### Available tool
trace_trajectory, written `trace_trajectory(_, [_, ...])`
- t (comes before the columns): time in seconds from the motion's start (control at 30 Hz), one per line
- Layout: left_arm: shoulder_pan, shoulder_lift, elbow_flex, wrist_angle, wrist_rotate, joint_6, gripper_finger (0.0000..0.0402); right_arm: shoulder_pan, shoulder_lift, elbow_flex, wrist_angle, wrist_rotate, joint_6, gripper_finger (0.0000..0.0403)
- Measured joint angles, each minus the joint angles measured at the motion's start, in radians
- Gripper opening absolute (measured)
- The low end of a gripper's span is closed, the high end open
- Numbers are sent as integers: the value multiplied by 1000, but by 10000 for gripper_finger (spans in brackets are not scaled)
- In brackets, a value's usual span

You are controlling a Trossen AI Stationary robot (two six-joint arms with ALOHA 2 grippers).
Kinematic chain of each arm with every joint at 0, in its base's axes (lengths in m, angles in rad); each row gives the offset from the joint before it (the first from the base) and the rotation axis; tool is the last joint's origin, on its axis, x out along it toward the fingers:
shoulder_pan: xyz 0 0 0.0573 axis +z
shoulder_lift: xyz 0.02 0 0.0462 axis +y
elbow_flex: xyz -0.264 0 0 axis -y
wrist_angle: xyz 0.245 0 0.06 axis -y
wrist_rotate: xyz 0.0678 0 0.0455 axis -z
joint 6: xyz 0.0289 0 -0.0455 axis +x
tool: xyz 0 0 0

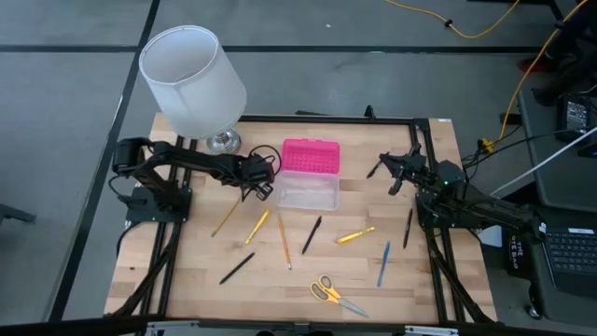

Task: Pick & place school supplies into a supply box
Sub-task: Put the black pen into the pink supply box

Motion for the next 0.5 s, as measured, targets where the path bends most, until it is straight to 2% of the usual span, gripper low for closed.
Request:
trace_trajectory(0.23, [-38,-85,2,7,-65,92,10,0,0,0,0,0,-2,23])
trace_trajectory(0.5, [-84,-197,-158,317,-51,199,10,0,0,0,9,0,-1,23])
